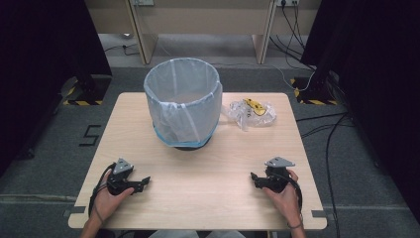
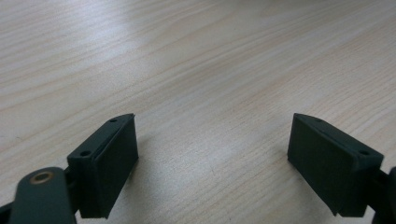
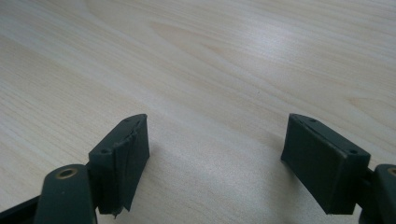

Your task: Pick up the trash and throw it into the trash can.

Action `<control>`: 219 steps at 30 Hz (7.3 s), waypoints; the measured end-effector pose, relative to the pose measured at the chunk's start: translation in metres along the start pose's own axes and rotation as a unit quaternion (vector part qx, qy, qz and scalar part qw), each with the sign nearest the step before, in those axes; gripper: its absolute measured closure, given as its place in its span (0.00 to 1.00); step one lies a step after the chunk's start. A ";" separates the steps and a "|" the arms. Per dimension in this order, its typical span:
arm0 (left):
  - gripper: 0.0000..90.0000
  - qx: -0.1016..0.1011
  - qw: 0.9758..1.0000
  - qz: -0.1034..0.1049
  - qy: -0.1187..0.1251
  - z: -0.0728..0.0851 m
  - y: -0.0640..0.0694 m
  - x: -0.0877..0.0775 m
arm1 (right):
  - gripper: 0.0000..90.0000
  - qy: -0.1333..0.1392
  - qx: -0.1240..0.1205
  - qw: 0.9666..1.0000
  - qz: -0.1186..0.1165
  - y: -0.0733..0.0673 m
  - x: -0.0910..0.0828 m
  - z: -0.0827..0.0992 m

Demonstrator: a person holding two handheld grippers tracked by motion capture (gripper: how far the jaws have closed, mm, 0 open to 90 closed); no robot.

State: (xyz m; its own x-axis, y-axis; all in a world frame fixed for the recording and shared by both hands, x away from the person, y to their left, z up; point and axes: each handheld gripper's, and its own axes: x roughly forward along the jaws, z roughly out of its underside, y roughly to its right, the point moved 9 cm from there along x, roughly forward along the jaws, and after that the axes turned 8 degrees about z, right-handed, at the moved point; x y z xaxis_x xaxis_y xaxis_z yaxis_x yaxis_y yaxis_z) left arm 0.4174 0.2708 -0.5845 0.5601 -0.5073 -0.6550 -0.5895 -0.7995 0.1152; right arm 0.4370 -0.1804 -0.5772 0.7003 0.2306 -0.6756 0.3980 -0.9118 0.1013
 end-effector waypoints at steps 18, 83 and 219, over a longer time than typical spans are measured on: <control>0.17 0.000 1.000 -0.001 0.000 0.000 0.000 0.000 | 0.27 0.016 0.025 0.999 -0.011 0.004 0.005 -0.014; 0.17 0.000 1.000 0.000 -0.002 0.000 0.000 0.000 | 0.29 0.013 0.065 0.996 0.063 0.100 0.112 -0.187; 0.17 0.001 1.000 -0.001 -0.003 0.000 0.000 0.000 | 0.58 0.196 -0.088 0.965 -0.149 -0.101 -0.049 -0.368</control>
State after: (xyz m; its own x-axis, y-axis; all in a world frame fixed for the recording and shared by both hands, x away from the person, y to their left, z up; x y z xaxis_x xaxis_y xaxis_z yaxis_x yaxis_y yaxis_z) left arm 0.4171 0.2712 -0.5844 0.5574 -0.5044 -0.6594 -0.5897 -0.7997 0.1132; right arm 0.5810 0.0258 -0.2855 0.6955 0.6168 -0.3685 0.6874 -0.7205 0.0915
